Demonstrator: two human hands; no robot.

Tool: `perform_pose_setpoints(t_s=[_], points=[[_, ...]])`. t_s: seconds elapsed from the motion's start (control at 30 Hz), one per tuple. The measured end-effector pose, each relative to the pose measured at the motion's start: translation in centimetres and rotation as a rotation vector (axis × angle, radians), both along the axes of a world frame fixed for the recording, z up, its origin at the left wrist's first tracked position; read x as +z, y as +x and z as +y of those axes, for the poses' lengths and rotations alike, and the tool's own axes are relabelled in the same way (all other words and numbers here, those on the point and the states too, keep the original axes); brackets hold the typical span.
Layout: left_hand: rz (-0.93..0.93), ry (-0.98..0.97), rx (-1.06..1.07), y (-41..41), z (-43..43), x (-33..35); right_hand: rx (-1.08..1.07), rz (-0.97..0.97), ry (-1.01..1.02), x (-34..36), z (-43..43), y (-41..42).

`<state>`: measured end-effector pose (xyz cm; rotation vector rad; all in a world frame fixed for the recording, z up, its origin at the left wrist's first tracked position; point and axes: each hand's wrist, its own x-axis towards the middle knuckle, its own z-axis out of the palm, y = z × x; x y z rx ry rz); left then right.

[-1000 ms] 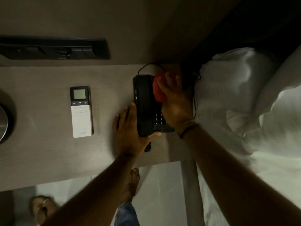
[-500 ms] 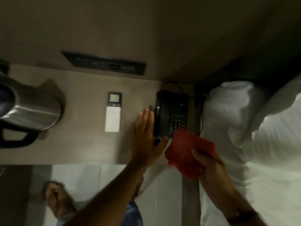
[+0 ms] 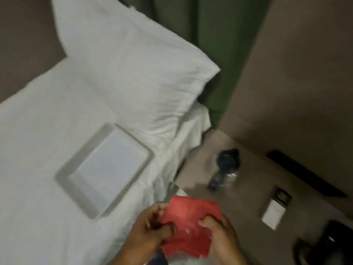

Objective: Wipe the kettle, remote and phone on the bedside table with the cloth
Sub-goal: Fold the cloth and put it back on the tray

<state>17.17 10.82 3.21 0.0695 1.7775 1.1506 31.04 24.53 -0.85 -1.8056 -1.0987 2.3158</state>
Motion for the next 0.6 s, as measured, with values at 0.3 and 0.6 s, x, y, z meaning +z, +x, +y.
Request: perform_pose_setpoints(t_s=[0.3,0.6], points=[[0.28,-0.312,0.348,-19.6,-9.5,-2.4,0.641,-0.003,0.495,-0.7,-7.6,-28.6],[0.346,-0.567,0.118,-26.4,-9.0,-10.0,0.817,-0.387,0.765,-5.9,-9.2,-36.5]])
